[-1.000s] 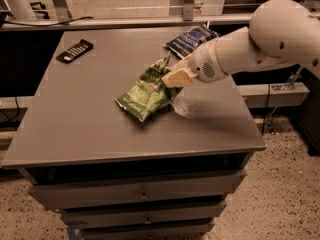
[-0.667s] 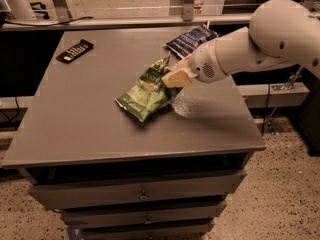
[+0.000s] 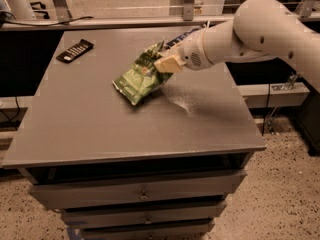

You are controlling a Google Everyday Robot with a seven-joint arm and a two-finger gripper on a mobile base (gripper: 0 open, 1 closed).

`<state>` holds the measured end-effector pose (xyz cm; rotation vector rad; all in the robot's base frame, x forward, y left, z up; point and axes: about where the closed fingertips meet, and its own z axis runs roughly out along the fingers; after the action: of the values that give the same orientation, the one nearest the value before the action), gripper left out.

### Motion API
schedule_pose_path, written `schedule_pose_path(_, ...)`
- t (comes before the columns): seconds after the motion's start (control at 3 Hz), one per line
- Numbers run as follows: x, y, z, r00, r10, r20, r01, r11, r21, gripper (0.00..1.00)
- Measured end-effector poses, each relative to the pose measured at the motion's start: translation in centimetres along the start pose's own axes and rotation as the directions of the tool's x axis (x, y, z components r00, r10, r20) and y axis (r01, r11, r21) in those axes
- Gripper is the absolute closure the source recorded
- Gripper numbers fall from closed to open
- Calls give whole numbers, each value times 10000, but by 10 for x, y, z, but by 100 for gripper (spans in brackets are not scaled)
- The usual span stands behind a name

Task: Move green jalapeno chip bag near rxbar chocolate

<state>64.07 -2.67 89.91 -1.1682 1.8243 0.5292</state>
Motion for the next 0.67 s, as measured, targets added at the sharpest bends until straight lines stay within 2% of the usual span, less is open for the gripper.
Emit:
schedule_pose_path(0.33, -39, -56, 27, 9963, -703, 499, 656, 9938, 900, 100)
schedule_pose_path(0.67, -77, -101, 55, 9890, -1363, 573, 1268, 9813, 1449, 100)
